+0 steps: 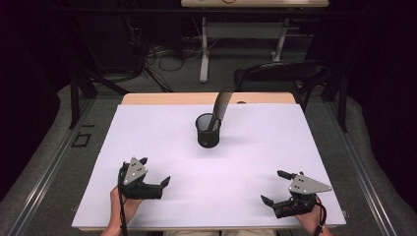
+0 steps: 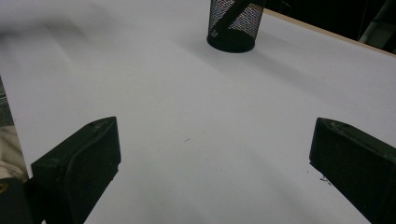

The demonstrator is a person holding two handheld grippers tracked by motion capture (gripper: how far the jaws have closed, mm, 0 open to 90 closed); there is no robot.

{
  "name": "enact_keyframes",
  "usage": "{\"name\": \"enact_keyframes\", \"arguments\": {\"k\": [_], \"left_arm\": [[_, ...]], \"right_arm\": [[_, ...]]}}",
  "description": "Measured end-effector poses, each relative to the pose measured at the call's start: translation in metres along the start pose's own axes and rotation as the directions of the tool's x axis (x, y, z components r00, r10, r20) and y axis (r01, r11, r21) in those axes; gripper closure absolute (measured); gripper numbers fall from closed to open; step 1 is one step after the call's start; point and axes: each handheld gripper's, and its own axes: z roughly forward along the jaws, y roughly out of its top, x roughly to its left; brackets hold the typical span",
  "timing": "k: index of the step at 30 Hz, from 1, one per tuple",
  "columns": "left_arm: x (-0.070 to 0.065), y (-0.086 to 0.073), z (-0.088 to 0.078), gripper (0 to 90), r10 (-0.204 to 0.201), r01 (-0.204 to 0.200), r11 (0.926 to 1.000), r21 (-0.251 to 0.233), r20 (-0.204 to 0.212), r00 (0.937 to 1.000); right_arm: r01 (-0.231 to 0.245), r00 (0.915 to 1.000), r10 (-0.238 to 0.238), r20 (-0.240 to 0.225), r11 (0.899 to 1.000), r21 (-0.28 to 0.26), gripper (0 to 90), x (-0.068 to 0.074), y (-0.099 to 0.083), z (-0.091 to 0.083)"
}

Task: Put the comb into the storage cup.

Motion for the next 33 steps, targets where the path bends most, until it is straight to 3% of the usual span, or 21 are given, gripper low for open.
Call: {"name": "enact_keyframes", "arguments": {"k": [21,33], "left_arm": [[-0.007,-0.023,-0.014,0.0,0.007,-0.007,1.0,-0.001,-0.019,0.9998],[-0.008,-0.027,-0.016,0.0,0.009,-0.009,1.0,-0.001,-0.021,0.9997]], "right_arm": [[-0.001,1.0,0.001,0.003,1.0,-0.001,1.4,0.0,0.0,-0.001],[-0.009,1.0,0.009,-0.003,1.0,-0.004,0.8,-0.001,-0.001,0.0]]}}
